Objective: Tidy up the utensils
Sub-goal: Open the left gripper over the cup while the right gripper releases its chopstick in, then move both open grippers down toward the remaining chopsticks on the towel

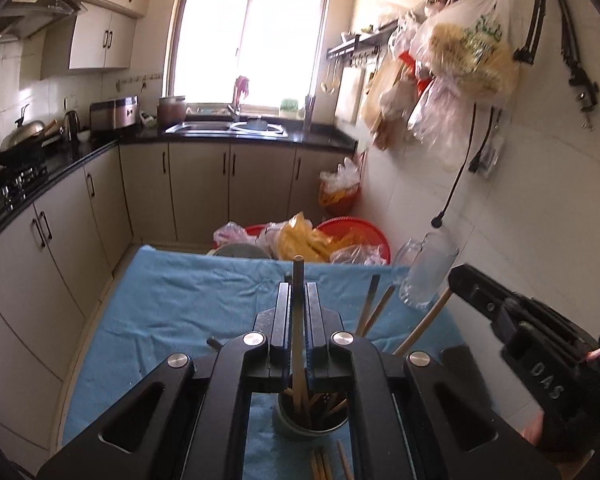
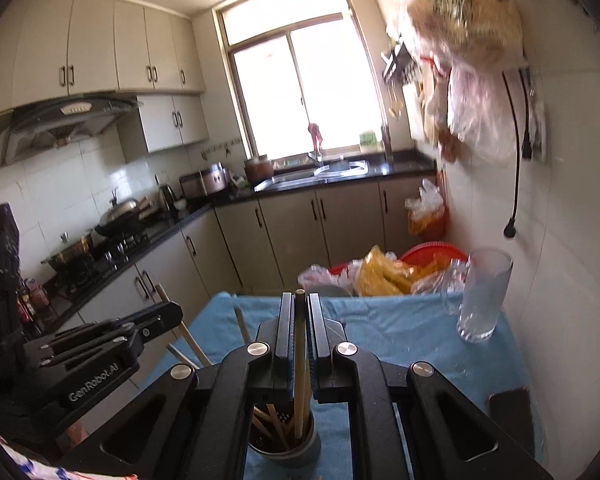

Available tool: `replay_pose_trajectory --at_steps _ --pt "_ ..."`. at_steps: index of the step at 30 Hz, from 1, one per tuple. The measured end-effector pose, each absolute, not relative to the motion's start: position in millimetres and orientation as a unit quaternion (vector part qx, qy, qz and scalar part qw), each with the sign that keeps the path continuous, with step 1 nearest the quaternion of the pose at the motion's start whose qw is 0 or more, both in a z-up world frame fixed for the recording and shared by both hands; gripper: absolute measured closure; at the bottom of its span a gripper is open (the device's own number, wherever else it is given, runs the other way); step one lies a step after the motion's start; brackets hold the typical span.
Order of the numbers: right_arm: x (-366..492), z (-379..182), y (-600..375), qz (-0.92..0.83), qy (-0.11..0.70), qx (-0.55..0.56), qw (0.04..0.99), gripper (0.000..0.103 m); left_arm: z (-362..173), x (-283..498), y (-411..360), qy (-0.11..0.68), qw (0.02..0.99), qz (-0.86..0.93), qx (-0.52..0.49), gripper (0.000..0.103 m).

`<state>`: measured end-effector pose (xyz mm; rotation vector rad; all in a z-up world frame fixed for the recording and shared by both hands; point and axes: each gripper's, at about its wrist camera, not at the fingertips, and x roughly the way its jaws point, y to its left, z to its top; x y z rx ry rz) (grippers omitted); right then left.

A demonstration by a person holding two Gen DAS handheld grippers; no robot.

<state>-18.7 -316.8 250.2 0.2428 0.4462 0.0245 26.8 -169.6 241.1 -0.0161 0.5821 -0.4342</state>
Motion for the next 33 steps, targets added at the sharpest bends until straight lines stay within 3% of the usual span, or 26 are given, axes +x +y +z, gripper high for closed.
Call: replay_pose_trajectory --at_steps 7,9,11,15,17,26,29,33 --pt "-3.4 227.0 -323.9 0.013 0.248 0.133 0.959 0.095 241.1 13.9 -164.7 0.276 0.938 -0.211 -0.006 0.092" --pt "-5.4 228.8 -324.2 0.012 0.246 0.131 0.96 0.085 244.3 6.2 -162.4 0.27 0.94 -0.21 -0.003 0.083" --pt "-10.4 233.1 -323.2 0.01 0.238 0.127 0.963 0.067 248.3 -2.7 -157.7 0.265 0.941 -0.209 -0.005 0.075" --pt "-29.6 245.6 -317.5 0.004 0.223 0.112 0.969 0.062 261.3 -28.0 -142.7 0.25 0.945 -0.211 -0.009 0.073" --pt "-40.2 251.6 -315.8 0.002 0.216 0.107 0.971 0.054 268.5 -45.0 -133.1 0.238 0.949 -0.208 -0.009 0.066" --pt "-117.5 255.6 -303.0 -0.016 0.191 0.067 0.979 0.041 285.0 -134.1 -81.0 0.165 0.97 -0.177 0.001 0.038" --pt "-142.4 246.3 -299.3 -0.023 0.191 0.063 0.979 0.036 277.1 -160.0 -67.6 0.154 0.975 -0.159 0.006 0.032" --pt "-165.9 226.6 -293.5 -0.029 0.207 0.064 0.976 0.036 262.9 -174.6 -57.8 0.173 0.974 -0.146 -0.003 0.031"
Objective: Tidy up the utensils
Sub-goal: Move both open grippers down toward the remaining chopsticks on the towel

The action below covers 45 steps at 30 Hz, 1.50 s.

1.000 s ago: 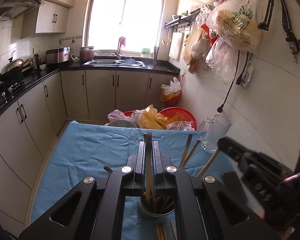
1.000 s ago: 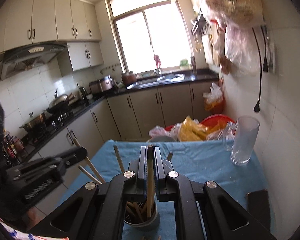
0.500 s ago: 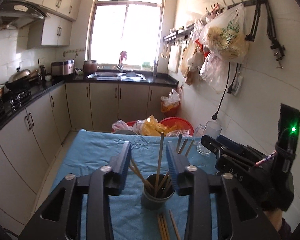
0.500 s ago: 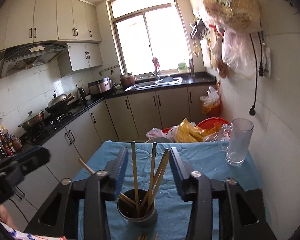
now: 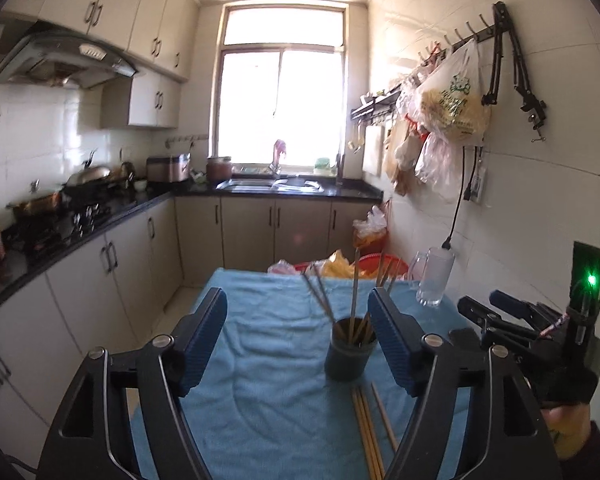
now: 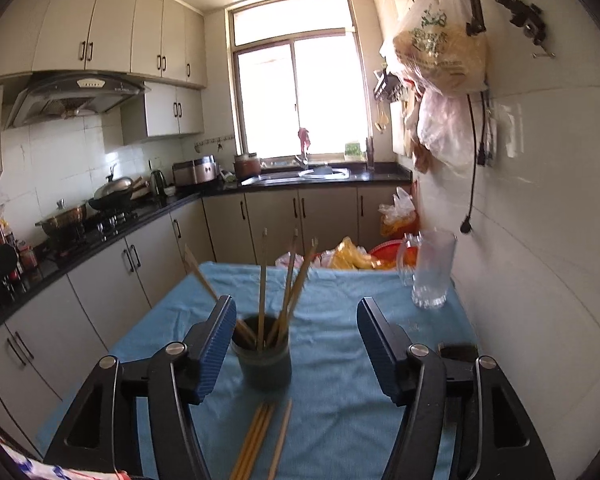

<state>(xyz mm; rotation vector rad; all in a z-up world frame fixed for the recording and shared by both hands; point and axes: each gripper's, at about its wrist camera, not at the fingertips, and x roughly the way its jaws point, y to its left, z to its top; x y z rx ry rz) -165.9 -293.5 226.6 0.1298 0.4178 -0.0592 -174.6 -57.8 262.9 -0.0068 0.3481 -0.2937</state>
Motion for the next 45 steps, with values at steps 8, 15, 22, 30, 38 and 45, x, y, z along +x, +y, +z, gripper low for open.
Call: replay_pose_trajectory --at_steps 8,15,22,30,38,45 --pt "-190.6 194.2 -277.9 -0.028 0.238 0.081 0.967 0.033 240.9 -184.5 -50.7 0.201 0.973 -0.113 -0.018 0.031" --pt "-192.2 172.4 -280.0 -0.035 0.269 0.089 0.958 0.033 237.5 -190.5 -54.6 0.189 0.977 -0.099 -0.003 0.03" --pt "-190.3 162.3 -290.8 -0.05 0.286 0.105 0.951 0.033 228.5 -181.9 -55.6 0.208 0.973 -0.099 -0.008 0.03" --pt "-184.0 152.9 -292.0 -0.051 0.299 0.107 0.947 0.032 220.9 -175.4 -60.1 0.218 0.971 -0.099 -0.004 0.03" --pt "-177.3 143.0 -296.6 -0.054 0.313 0.115 0.941 0.032 211.3 -166.9 -62.3 0.233 0.968 -0.097 -0.002 0.03" --pt "-172.3 130.7 -300.0 -0.053 0.332 0.126 0.933 0.031 196.8 -159.6 -66.4 0.248 0.964 -0.096 0.007 0.03"
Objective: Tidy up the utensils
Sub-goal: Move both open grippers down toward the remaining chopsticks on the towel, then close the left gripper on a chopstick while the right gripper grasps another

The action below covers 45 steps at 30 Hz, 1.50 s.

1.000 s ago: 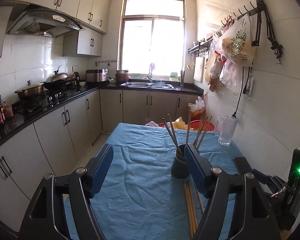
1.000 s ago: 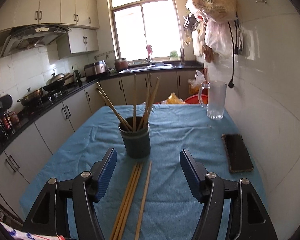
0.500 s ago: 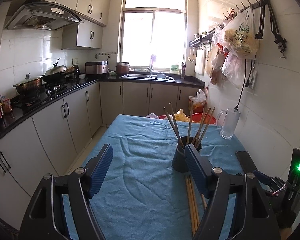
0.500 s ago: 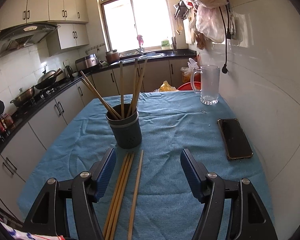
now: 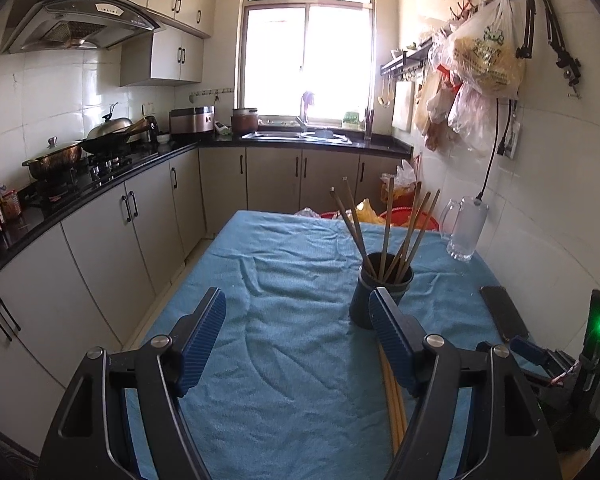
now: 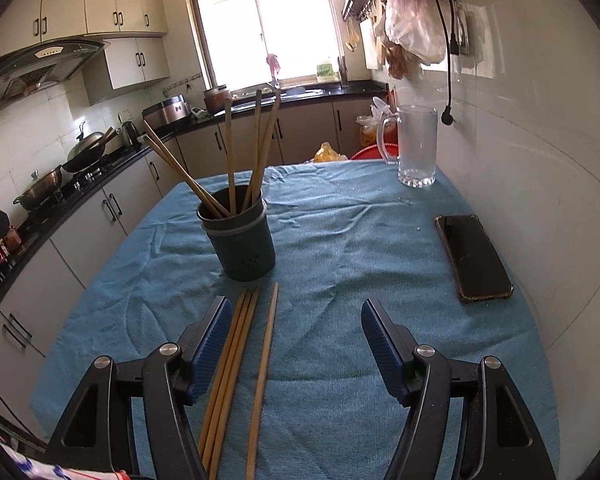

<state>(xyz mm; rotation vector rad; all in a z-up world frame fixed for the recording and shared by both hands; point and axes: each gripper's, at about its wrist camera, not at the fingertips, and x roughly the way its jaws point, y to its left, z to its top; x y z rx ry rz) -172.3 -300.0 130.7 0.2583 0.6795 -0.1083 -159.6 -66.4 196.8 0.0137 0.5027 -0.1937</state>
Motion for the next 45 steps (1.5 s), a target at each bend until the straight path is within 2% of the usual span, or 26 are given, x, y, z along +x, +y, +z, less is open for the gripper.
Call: replay_pose_trajectory --at_steps 5,12,14,18,20,22,28,32,45 --pt "-174.8 110.9 -309.8 -0.049 0.366 0.155 0.916 0.031 176.3 -151.6 -66.2 0.27 0.958 -0.096 0.016 0.03" --pt "-172.5 68.0 -306.7 -0.021 0.43 0.154 0.889 0.031 125.5 -117.4 -77.3 0.37 0.915 -0.155 -0.028 0.03" --pt "-171.3 61.2 -301.7 -0.012 0.437 0.151 0.887 0.034 111.5 -108.4 -86.0 0.393 0.903 -0.172 -0.033 0.031" --pt "-170.2 56.3 -287.6 0.01 0.44 0.129 0.888 0.038 76.9 -89.3 -108.9 0.445 0.873 -0.197 -0.025 0.047" --pt "-169.4 53.7 -278.1 0.017 0.443 0.109 0.89 0.043 60.5 -79.3 -121.8 0.473 0.857 -0.205 -0.018 0.062" --pt "-169.1 50.7 -267.2 0.022 0.445 0.084 0.891 0.045 48.9 -73.4 -130.0 0.491 0.845 -0.212 -0.02 0.065" --pt "-170.2 38.5 -248.9 0.021 0.45 0.036 0.892 0.05 32.8 -62.4 -154.4 0.501 0.836 -0.223 0.004 0.066" --pt "-170.9 37.7 -250.6 0.021 0.446 0.03 0.894 0.051 26.1 -57.1 -167.6 0.5 0.836 -0.224 0.032 0.075" --pt "-168.3 36.6 -262.4 0.015 0.443 0.042 0.895 0.051 27.5 -56.8 -187.8 0.492 0.837 -0.23 0.068 0.075"
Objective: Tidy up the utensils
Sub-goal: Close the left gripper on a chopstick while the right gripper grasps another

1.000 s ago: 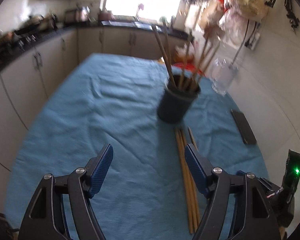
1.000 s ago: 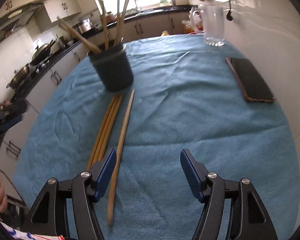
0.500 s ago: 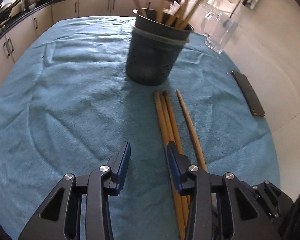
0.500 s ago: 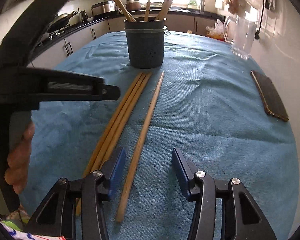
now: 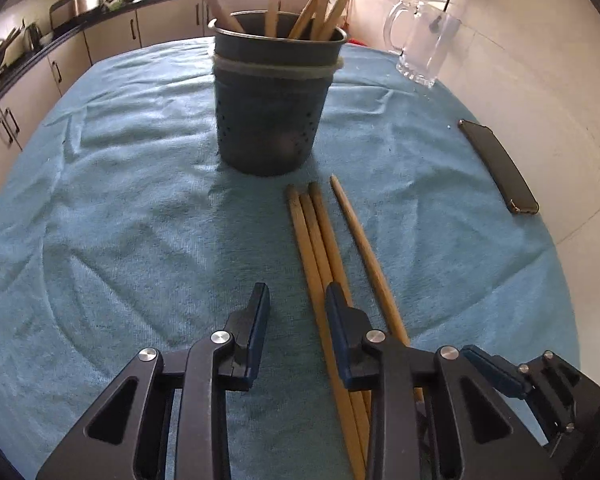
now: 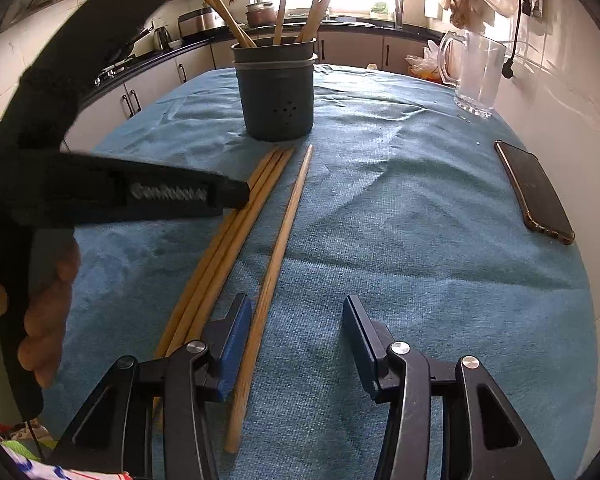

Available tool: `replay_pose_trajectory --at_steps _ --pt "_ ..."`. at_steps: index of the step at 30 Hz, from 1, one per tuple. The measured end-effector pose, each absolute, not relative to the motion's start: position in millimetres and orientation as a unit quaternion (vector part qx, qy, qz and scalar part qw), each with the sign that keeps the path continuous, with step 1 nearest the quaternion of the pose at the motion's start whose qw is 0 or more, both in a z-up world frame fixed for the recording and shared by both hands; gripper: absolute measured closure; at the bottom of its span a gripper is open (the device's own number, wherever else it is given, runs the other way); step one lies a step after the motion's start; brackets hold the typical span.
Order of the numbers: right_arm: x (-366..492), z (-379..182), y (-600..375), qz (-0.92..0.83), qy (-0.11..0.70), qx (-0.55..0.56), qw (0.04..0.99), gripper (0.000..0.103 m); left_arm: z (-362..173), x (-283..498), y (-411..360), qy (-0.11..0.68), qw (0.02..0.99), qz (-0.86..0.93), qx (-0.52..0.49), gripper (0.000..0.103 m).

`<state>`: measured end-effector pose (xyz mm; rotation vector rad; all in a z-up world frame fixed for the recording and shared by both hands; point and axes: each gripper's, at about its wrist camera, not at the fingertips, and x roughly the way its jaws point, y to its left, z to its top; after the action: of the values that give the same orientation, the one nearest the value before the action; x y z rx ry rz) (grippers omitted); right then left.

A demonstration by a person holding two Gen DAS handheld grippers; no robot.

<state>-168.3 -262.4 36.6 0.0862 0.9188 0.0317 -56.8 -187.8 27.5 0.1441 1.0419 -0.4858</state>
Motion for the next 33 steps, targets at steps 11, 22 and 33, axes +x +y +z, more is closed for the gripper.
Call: replay_pose_trajectory --at_steps 11,22,33 --pt "-168.5 37.0 -276.3 -0.009 0.448 0.049 0.893 0.091 28.0 -53.1 -189.2 0.493 0.833 -0.239 0.08 0.096" --pt "-193.4 41.9 -287.0 -0.002 0.485 0.084 0.871 0.095 33.5 -60.5 -134.4 0.512 0.828 -0.217 0.076 0.096" --pt "-164.5 43.2 -279.8 0.004 0.492 0.03 0.87 0.062 40.6 -55.6 -110.5 0.525 0.823 -0.207 0.06 0.096"
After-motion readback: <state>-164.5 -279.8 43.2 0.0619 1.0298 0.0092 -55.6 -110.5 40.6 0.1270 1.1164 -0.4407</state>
